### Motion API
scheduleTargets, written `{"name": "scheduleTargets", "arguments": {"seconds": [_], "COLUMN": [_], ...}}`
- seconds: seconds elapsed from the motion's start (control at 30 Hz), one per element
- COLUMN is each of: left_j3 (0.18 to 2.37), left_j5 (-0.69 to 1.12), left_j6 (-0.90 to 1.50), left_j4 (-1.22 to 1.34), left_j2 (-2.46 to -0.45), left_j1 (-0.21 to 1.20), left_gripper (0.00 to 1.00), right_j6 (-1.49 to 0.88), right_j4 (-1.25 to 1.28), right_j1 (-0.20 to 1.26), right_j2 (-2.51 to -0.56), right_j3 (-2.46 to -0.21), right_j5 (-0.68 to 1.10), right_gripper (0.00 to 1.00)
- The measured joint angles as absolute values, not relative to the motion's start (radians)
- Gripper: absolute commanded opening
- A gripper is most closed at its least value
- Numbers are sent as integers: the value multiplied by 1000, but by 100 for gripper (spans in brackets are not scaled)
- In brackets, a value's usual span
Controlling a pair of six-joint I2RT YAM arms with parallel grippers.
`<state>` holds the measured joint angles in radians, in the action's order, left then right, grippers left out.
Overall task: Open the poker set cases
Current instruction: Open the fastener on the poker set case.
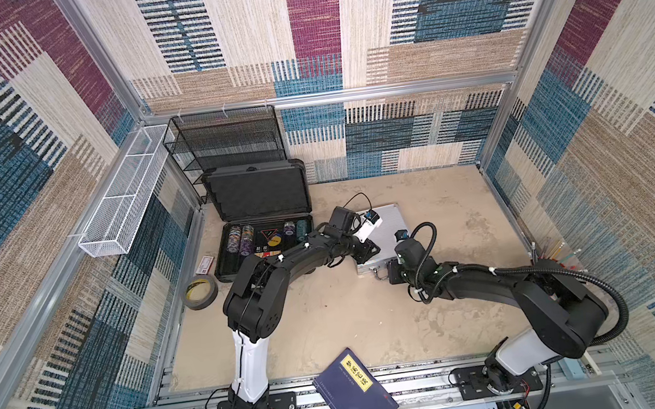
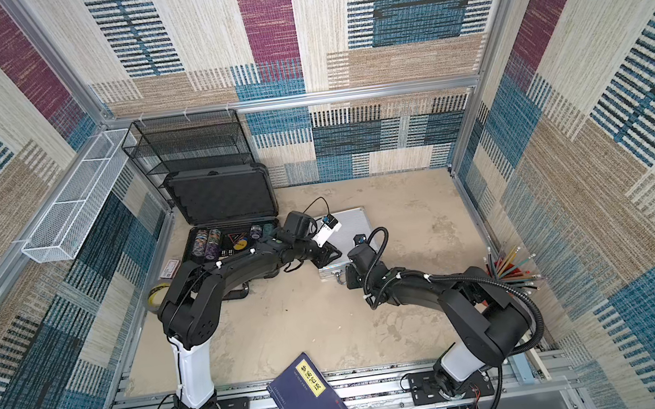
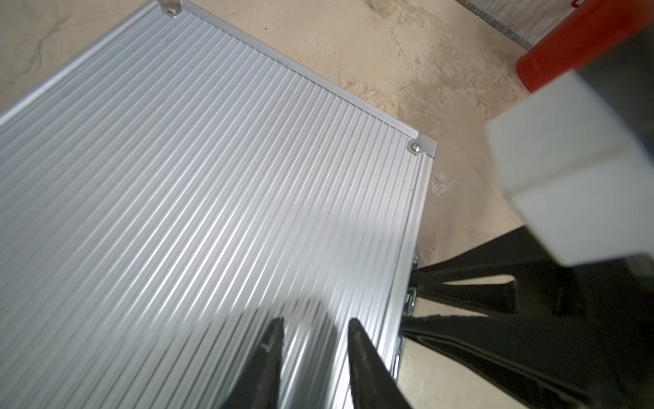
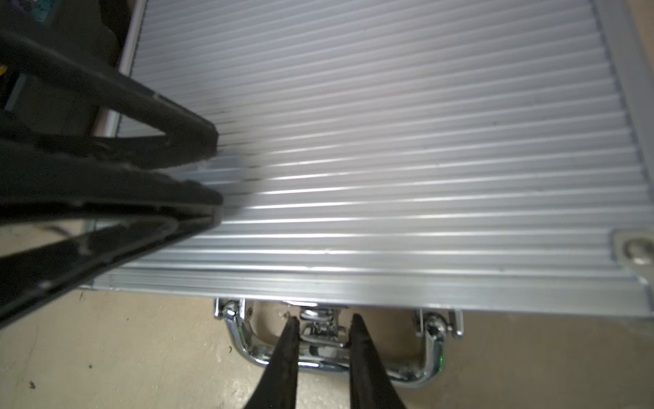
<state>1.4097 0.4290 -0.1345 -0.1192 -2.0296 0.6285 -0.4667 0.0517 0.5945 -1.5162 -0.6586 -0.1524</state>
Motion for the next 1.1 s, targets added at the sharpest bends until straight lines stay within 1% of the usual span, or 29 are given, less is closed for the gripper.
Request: {"name": "scheduleTargets", "arguments": {"seconds": [0.17, 0.33, 0.53, 0.7, 0.93, 1.1], "left_j3": [1409, 1409, 1409, 1404, 1406, 1406], "left_j5": [435, 450, 459, 459, 459, 459], "left_j6": [-134, -134, -134, -134, -134, -134], "left_j4": [-119, -120, -118, -112, -113, -113], "left_j2": [-2030, -2030, -2034, -2034, -2034, -2034], "left_j1": [628, 628, 628, 628, 628, 628], "left_gripper": [34, 34, 34, 34, 34, 34], "right_j6": [-497, -516, -521, -522, -525, -534], "right_j4": [102, 118, 225, 255, 227, 205], "right_j1": [595, 594, 594, 595, 594, 594], "right_j2": [-1497, -1451, -1415, -1405, -1351, -1303], "right_j3": [-614, -562, -468, -412, -371, -359], "right_j5": [-158, -166, -155, -123, -115, -116], "right_gripper": [19, 21, 28, 34, 44, 47]}}
